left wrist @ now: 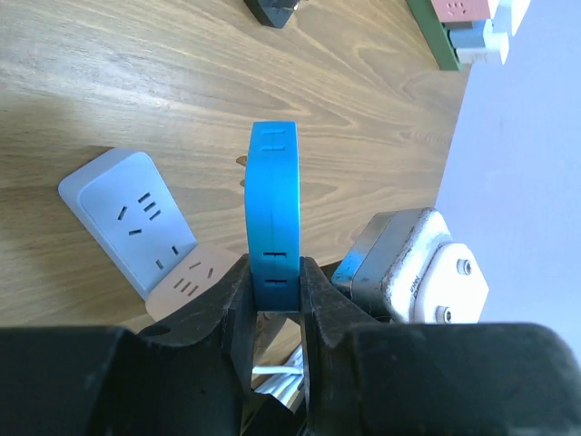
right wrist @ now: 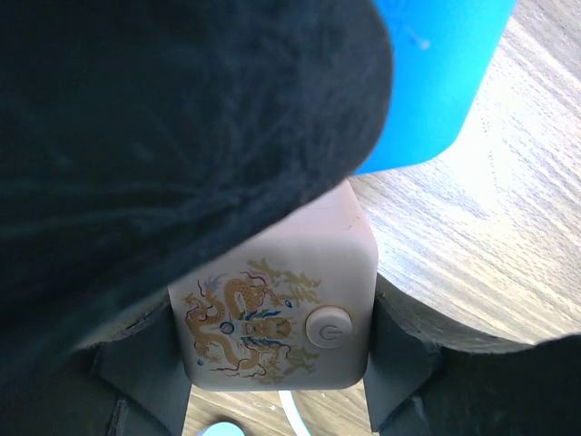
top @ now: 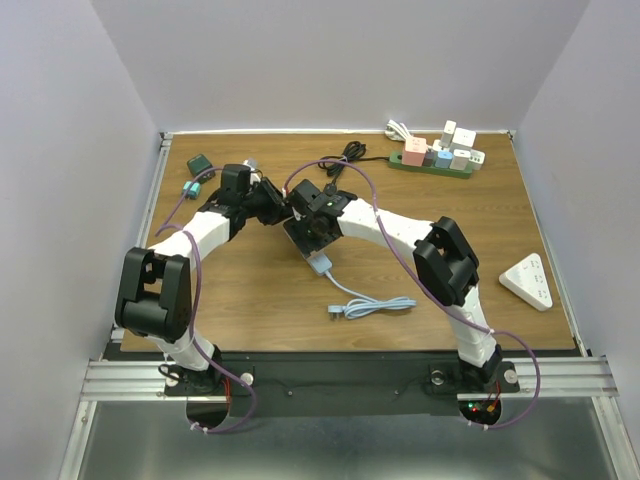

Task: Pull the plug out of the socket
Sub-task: Remove the plug from the socket, then place the plug at the center of the board.

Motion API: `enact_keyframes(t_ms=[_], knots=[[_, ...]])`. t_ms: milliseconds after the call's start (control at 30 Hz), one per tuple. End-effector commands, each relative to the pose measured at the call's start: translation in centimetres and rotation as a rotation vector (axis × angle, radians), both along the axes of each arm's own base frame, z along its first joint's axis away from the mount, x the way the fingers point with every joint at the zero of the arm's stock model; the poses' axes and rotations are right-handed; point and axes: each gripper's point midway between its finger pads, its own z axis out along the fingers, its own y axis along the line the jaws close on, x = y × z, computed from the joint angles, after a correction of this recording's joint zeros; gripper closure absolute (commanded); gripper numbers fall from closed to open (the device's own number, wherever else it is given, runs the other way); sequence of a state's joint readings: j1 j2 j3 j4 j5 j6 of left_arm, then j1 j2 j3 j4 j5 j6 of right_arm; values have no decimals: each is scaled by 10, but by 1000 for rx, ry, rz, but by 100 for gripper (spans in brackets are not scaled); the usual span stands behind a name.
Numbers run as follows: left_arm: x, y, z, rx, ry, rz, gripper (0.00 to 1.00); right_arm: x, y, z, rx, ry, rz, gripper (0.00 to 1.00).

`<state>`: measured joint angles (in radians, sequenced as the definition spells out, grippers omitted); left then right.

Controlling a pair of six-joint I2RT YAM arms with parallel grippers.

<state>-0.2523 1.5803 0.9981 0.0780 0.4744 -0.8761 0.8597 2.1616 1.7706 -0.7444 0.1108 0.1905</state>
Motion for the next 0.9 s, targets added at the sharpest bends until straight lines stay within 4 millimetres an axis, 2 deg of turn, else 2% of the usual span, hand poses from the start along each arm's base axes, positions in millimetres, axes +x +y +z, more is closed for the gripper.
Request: enact_keyframes(t_ms=[0,100,200,233,300,333,367,433,467,500,533,567,633,667,700,733,867], knots=[[14,-16,84,-99,-267,-35,100,-78,-82,-93,-375,353,57,100],[23,-3,78,-43,-266,18,100,-77,-81,-91,-362,340,35,99],[44,27,78,0,-287,104,100,-77,-79,-86,-344,332,0,100],[56,50,77,17,-289,155,100,-77,-78,-84,-334,327,-14,100],[72,72,85,32,-309,203,100,-77,-79,-78,-325,314,-32,100],[81,86,78,45,-289,230,100,-77,-80,-77,-321,310,-41,100],[94,110,89,51,-311,272,100,-77,-80,-75,-317,304,-50,99],[107,137,87,74,-298,324,100,-75,-78,-68,-297,288,-62,100],[120,150,86,90,-293,350,100,-75,-76,-66,-284,287,-70,100],[126,171,82,109,-281,384,100,-74,-73,-62,-267,278,-74,100],[134,181,67,116,-245,400,100,-73,-71,-60,-261,275,-75,100],[141,198,71,121,-247,425,100,-72,-70,-59,-253,275,-81,100],[149,212,59,131,-216,441,100,-69,-66,-53,-237,260,-91,100],[154,219,45,137,-183,448,100,-68,-64,-51,-227,257,-96,100],[157,226,38,142,-168,457,100,-67,-63,-49,-222,254,-97,100],[159,236,23,140,-136,470,100,-66,-60,-46,-213,250,-98,99],[161,258,-3,143,-83,493,100,-60,-52,-37,-179,232,-115,100]])
